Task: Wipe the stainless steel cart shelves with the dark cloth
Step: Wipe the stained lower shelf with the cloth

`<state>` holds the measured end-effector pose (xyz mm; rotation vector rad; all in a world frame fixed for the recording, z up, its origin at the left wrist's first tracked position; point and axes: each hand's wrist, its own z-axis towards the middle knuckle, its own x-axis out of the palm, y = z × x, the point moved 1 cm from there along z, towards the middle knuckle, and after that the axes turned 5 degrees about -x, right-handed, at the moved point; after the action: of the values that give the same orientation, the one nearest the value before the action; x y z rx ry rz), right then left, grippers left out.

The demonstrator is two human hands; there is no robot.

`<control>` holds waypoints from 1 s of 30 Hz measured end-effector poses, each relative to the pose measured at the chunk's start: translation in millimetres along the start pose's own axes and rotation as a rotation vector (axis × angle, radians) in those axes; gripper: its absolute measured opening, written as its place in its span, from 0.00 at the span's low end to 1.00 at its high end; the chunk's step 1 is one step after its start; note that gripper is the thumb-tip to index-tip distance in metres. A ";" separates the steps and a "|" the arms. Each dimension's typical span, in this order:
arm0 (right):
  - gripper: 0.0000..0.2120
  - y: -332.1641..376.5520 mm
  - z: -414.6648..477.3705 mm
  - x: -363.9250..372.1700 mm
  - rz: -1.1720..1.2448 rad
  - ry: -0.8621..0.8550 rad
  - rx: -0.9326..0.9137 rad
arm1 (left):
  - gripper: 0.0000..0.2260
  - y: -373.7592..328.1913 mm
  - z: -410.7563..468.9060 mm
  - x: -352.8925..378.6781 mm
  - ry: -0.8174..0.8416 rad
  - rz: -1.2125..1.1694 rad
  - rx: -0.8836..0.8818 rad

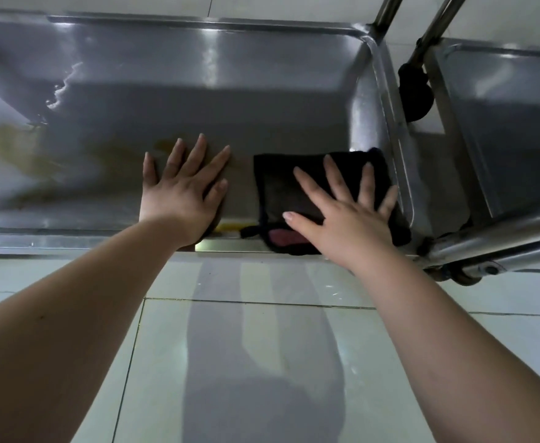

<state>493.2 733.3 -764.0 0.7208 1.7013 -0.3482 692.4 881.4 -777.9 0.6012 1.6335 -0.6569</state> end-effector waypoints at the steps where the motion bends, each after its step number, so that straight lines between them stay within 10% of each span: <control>1: 0.33 -11.7 -2.9 -2.1 0.001 -0.003 0.035 | 0.24 -0.6 -0.4 -0.5 -0.001 -0.002 -0.003; 18: 0.33 -27.5 146.4 -48.7 -0.028 -0.043 0.153 | 0.24 -0.2 4.3 -0.8 0.019 0.006 -0.004; 30: 0.32 -18.2 7.6 -5.4 -0.103 -0.017 0.159 | 0.24 0.1 -2.5 -4.8 0.040 -0.038 0.039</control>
<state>488.2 713.5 -763.5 0.7450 1.7114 -0.5651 691.5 883.1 -772.9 0.6160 1.6760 -0.7099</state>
